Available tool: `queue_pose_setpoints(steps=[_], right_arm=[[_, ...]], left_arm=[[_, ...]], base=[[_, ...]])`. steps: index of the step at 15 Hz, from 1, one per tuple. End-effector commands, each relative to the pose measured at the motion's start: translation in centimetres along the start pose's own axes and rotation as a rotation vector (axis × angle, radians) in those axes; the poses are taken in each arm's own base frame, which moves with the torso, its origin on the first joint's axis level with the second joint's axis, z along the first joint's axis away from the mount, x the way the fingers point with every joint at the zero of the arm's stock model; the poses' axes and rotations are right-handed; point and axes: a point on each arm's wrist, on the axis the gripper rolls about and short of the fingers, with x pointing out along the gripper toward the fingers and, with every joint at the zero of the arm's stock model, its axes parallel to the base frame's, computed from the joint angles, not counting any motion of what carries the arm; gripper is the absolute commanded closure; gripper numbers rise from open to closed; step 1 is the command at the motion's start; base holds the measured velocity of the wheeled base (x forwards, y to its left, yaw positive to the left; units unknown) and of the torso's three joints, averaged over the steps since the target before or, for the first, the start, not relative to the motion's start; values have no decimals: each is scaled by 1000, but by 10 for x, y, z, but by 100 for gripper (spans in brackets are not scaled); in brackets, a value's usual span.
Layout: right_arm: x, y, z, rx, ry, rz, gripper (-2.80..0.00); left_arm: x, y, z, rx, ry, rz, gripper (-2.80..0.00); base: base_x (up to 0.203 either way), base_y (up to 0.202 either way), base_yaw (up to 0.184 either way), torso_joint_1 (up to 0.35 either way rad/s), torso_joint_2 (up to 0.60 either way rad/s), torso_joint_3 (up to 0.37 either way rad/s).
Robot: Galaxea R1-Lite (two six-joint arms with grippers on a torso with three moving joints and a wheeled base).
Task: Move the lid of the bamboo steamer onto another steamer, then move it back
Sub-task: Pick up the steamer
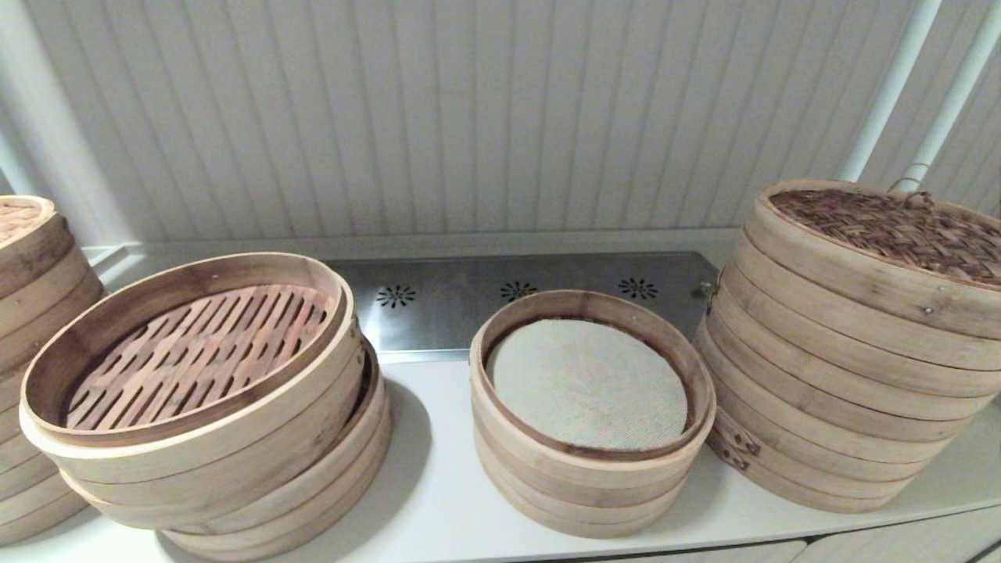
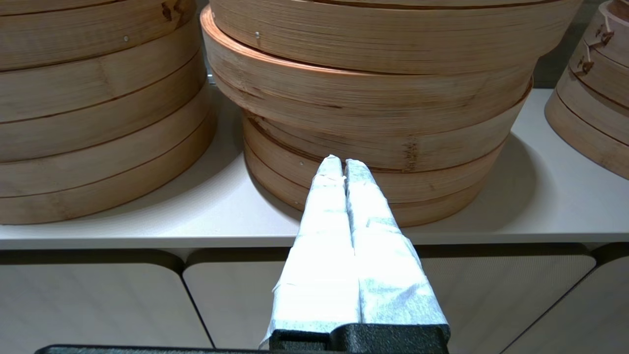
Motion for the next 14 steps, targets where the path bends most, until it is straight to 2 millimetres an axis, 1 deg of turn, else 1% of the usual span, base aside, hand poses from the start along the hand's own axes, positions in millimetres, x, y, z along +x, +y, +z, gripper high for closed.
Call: queue_pose_setpoints(steps=[1,3,5,6,8,11,12,14], right_arm=[[51,-1,46,15,43,-41,0],[69,-3,81,34,19,-76,0],[83,-5,108,72,41,-102,0],[98,-5,115,89,86,-112,0],[128,-7,118,105,159,-125,0],[175,-9,112,108,246,-132,0],[189,-9,108,108,280,-134,-280],[210,-10,104,107,330,-135,-280]], left_arm=[[0,0,0,0,1,0,0],[0,0,0,0,0,0,0],[0,0,0,0,-1,0,0],[0,0,0,0,-1,0,0],[0,0,0,0,-1,0,0],[0,0,0,0,1,0,0],[0,0,0,0,1,0,0],[0,0,0,0,0,0,0]], base=[[0,0,0,0,0,0],[0,0,0,0,0,0],[0,0,0,0,0,0],[0,0,0,0,0,0],[0,0,0,0,0,0],[0,0,0,0,0,0],[0,0,0,0,0,0],[0,0,0,0,0,0]])
